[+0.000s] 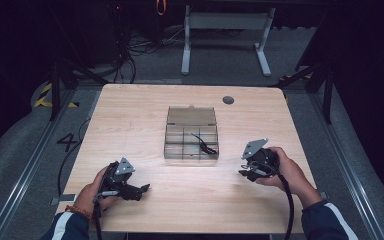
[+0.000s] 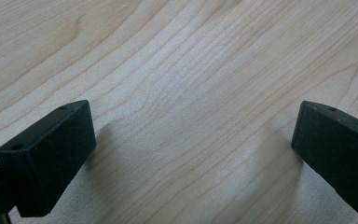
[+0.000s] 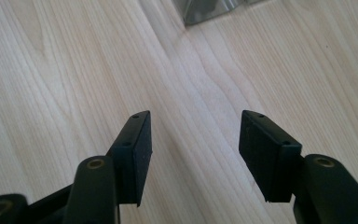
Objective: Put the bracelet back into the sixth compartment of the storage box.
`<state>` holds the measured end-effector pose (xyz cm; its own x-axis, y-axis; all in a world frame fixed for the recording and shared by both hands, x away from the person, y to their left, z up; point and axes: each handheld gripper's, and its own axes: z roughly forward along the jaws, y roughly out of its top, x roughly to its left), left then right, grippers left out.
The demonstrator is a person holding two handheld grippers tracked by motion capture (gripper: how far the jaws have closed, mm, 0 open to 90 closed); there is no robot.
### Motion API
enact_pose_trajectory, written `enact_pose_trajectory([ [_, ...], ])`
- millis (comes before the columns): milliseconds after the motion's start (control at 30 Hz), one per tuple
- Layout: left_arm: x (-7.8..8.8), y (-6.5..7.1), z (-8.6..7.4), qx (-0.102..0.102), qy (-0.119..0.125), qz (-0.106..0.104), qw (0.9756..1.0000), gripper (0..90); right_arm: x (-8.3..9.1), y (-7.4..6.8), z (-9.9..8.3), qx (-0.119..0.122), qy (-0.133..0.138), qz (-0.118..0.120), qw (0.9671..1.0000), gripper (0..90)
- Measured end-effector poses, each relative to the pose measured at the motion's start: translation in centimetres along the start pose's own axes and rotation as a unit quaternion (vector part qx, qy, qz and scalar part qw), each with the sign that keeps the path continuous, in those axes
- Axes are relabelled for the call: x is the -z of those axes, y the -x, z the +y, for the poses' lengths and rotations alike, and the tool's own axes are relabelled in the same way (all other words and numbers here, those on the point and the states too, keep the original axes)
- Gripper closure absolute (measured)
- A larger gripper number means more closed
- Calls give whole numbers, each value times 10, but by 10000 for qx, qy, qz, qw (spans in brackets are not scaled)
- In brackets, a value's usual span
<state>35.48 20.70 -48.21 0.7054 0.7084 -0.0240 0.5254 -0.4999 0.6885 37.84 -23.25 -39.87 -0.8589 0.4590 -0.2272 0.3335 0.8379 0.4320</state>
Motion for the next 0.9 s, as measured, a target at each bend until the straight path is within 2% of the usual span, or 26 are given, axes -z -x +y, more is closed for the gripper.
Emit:
enact_pose_trajectory([
  [600,0,0,0,-8,4,2,10000,0,5,-11,-46,-157,-2,-111,9998,417],
  [733,0,0,0,-6,4,3,10000,0,8,-14,-63,-268,88,-143,9995,411],
  [900,0,0,0,3,1,3,10000,1,9,-17,-75,-299,174,-129,9993,405],
])
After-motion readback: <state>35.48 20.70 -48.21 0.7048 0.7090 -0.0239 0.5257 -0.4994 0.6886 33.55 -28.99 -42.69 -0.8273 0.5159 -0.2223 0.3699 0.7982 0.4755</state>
